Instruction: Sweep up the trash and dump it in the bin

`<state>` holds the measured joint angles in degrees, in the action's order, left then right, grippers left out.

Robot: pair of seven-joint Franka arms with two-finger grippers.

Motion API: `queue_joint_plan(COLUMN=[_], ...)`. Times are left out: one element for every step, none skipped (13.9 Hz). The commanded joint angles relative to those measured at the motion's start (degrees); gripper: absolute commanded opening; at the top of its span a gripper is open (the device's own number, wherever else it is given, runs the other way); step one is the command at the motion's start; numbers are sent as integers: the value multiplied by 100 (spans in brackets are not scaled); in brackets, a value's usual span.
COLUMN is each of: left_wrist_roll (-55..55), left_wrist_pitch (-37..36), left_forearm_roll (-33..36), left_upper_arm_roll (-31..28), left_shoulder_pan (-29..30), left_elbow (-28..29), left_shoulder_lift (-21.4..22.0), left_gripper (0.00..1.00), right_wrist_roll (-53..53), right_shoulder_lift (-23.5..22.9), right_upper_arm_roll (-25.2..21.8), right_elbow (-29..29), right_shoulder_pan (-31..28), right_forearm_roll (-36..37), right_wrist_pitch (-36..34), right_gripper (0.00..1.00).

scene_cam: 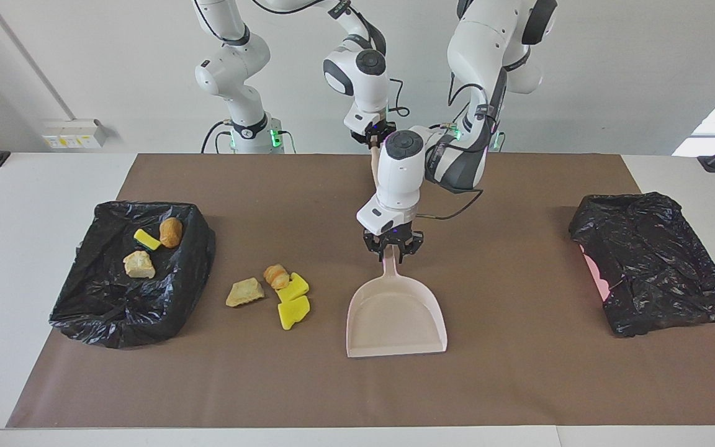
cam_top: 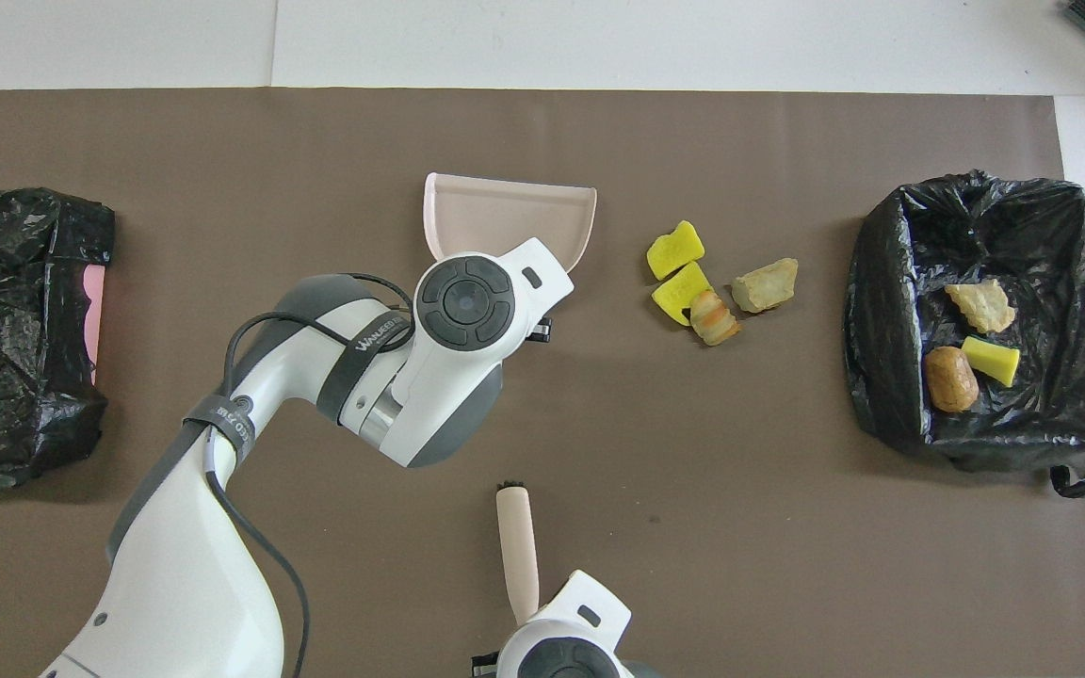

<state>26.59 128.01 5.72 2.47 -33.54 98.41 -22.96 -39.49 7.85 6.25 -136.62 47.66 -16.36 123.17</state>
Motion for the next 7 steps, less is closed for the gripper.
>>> queue_joint_plan(left_wrist_roll=[-835, -1309, -1792, -2319, -2873, -3392, -3858], left_wrist_pitch=[-564, -819, -1013, -1154, -1286, -1348, -1366], left_forearm_roll=[78, 78, 78, 78, 78, 78, 78], left_upper_arm_roll=[-1, -9, -18, -18, -18, -18, -27], left_shoulder_pan=[189, 207, 251, 330, 356, 383, 409], left_elbow=[28, 29, 29, 29, 29, 37, 37], left_shoulder_lift=[404, 493, 572, 599, 608, 617, 626], left_gripper=[0, 0, 0, 0, 0, 0, 0], right_wrist_roll=[405, 625, 775, 872, 969, 1048, 1197], right_shoulder_lift=[505, 620, 665, 665, 656, 639, 604], right_upper_arm_roll=[-1, -1, -1, -1, 7, 16, 16], right_elbow=[65, 83, 152, 275, 389, 469, 522], right_shoulder_pan=[-510, -791, -1046, -1301, -1599, -1889, -2179], right_forearm_roll=[186, 230, 343, 527, 720, 809, 854], right_wrist_pitch=[-582, -749, -968, -1240, -1416, -1470, -1471], right_gripper=[0, 0, 0, 0, 0, 0, 0])
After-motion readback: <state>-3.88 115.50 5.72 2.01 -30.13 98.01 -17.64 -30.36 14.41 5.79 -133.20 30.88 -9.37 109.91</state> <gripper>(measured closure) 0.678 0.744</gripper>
